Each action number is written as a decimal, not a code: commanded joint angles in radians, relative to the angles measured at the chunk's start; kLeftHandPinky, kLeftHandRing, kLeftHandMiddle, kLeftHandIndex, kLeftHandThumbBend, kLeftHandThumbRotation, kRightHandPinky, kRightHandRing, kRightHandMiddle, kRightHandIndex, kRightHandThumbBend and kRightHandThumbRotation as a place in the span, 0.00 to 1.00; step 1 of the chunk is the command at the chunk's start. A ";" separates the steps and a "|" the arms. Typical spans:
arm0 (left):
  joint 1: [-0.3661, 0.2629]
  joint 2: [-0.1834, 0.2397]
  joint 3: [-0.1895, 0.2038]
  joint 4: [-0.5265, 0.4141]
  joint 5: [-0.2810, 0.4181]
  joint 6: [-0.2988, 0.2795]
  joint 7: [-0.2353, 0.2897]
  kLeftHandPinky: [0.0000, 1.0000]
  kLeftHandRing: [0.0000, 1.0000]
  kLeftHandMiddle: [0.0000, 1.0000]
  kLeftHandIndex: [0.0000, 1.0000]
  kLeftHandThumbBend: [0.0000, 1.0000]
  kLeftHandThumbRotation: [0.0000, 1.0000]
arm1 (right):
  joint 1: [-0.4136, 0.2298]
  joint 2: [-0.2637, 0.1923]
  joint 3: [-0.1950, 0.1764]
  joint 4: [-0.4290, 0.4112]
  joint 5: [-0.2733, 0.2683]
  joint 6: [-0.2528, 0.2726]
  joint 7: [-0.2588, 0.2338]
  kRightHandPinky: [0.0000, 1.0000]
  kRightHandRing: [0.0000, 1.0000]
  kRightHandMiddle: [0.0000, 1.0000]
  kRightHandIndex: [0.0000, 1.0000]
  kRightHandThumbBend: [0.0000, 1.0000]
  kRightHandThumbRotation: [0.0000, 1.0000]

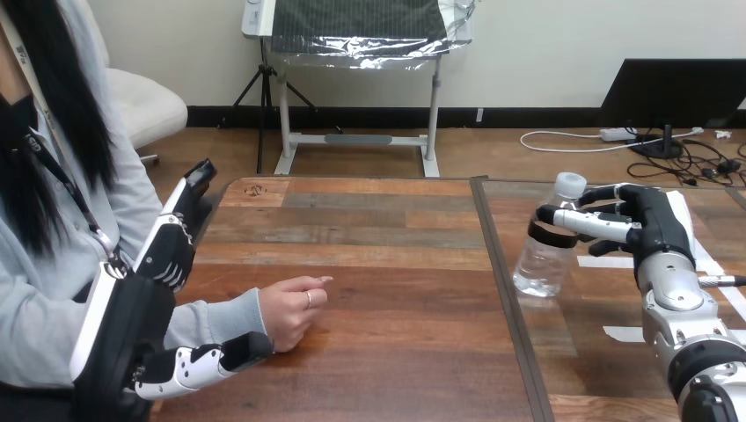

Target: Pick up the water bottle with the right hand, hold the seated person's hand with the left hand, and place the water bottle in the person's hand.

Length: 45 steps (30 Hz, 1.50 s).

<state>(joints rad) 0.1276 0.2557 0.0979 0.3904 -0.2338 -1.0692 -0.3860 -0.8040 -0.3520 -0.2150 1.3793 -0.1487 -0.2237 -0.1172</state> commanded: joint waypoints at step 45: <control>-0.044 0.067 0.117 -0.154 0.641 0.287 0.366 0.85 0.92 0.94 0.93 1.00 0.43 | -0.070 0.006 -0.008 -0.065 0.094 -0.179 0.122 0.31 0.37 0.44 0.46 0.80 0.00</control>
<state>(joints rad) 0.1176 0.2809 0.2135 0.3173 0.3659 -0.8350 -0.0498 -0.8040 -0.3499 -0.2140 1.3785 -0.0747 -0.3495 -0.0070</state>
